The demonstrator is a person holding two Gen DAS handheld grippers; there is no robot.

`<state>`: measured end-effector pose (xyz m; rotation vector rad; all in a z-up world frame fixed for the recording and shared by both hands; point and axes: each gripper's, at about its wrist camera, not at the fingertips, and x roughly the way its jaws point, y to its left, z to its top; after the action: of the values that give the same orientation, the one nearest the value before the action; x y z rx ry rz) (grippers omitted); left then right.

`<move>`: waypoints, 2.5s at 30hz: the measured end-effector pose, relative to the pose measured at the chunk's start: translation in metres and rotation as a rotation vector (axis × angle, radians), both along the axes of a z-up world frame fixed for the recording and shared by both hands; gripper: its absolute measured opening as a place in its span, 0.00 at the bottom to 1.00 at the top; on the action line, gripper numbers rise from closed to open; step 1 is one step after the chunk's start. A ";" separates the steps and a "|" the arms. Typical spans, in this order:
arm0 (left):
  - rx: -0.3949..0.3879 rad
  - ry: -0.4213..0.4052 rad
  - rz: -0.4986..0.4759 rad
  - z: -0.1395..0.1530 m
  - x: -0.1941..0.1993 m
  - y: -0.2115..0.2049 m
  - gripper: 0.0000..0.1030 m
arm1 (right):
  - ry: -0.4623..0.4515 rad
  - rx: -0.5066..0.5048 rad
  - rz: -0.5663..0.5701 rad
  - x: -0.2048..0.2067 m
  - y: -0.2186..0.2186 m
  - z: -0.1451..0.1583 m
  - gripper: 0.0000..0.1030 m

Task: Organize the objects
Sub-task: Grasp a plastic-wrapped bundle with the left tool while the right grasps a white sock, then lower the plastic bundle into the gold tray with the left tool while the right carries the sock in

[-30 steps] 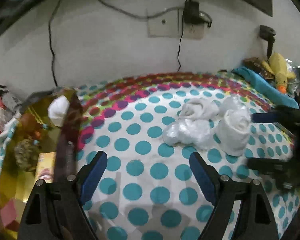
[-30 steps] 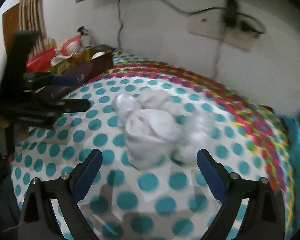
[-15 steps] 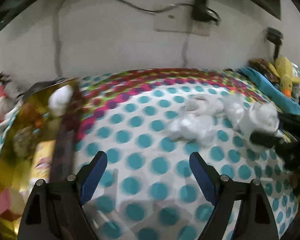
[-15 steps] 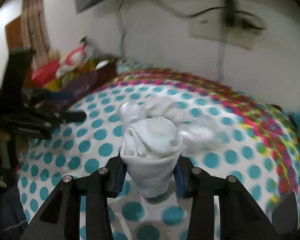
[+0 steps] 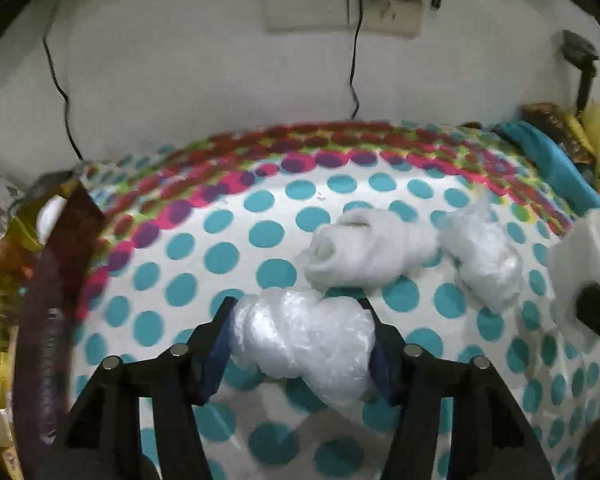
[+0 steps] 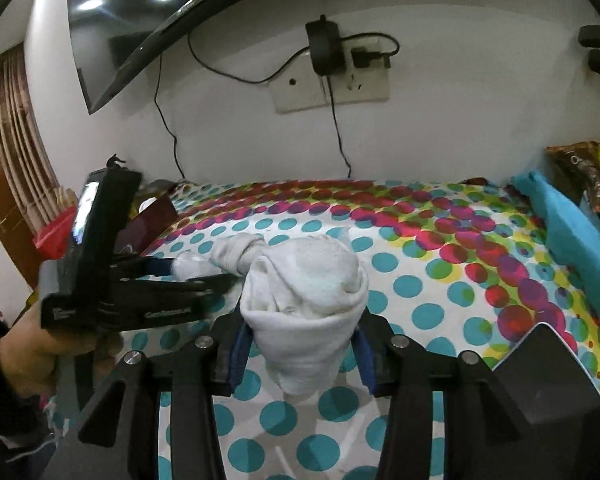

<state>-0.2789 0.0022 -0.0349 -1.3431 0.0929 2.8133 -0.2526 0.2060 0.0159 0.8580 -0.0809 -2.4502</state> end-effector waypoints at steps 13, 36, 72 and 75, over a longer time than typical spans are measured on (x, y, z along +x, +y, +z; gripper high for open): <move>-0.081 0.128 0.143 0.043 0.104 -0.024 0.57 | 0.014 0.128 -0.003 0.009 -0.029 -0.006 0.42; 0.044 0.183 0.339 0.068 0.178 -0.133 0.57 | 0.002 0.183 0.088 0.101 -0.159 0.021 0.43; 0.001 0.101 0.515 0.067 0.146 -0.248 0.85 | 0.017 0.194 0.223 0.093 -0.246 0.034 0.44; 0.012 0.095 0.529 0.062 0.171 -0.255 0.85 | 0.035 0.216 0.250 0.091 -0.273 0.037 0.44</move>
<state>-0.1078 -0.2532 0.0273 -1.4026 -0.3266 3.2917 -0.1617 -0.0673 0.0532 0.8587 0.2924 -2.2630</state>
